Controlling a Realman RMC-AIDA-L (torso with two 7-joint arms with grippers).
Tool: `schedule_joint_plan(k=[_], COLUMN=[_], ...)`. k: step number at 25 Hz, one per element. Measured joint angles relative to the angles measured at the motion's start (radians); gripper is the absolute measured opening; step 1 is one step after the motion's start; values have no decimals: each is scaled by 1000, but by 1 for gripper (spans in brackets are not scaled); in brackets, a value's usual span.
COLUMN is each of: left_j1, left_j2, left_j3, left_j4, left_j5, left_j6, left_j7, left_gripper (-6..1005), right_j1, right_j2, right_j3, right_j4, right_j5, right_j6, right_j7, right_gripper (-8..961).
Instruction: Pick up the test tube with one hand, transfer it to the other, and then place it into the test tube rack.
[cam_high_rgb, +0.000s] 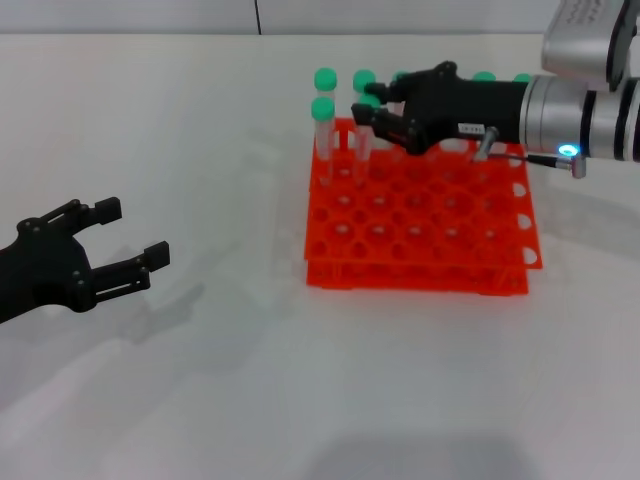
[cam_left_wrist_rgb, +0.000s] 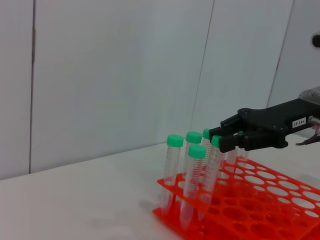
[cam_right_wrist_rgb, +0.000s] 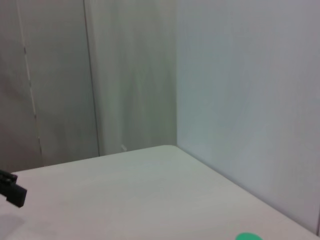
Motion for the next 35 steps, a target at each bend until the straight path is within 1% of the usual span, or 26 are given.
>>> schedule_joint_plan(k=[9, 14, 17, 19, 20, 22, 25, 28, 30, 32, 35], left_j1=[-4, -4, -3, -1, -2, -5, -8, -18, -31, -50, -74], left_j2=[0, 0, 0, 1, 1, 2, 2, 2, 3, 4, 11], left_j3=[0, 0, 0, 0, -1, -7, -13, -19, -29, -37, -38], left_j4=[0, 0, 0, 0, 0, 0, 1, 1, -7, -25, -45], left_j5=[-1, 0, 0, -2, -3, -3, -5, -5, -2, 1, 3], left_j6=[0, 0, 0, 0, 0, 3, 8, 7, 8, 13, 29], left_j7=[-5, -6, -6, -4, -4, -7, -6, -1, 5, 16, 20], left_gripper=[893, 893, 893, 893, 893, 893, 893, 893, 893, 893, 893], right_j1=[5, -25, -60, -96, -117, -173, -225, -271, -300, -325, -358], right_j2=[-2, -7, -10, -14, -16, -28, -51, -85, -108, -122, -140], right_j3=[-42, -42, -42, -41, -39, -34, -32, -19, 8, 30, 44], right_j4=[-13, -70, -133, -184, -210, -261, -289, -283, -261, -246, -238], right_j5=[5, 5, -1, -3, -2, -2, -3, -2, -2, -2, -2], right_j6=[-13, -57, -87, -116, -131, -169, -215, -281, -325, -355, -400], right_j7=[0, 19, 45, 55, 58, 64, 60, 47, 31, 17, 1], right_gripper=[429, 436, 549, 624, 624, 624, 623, 624, 624, 627, 631])
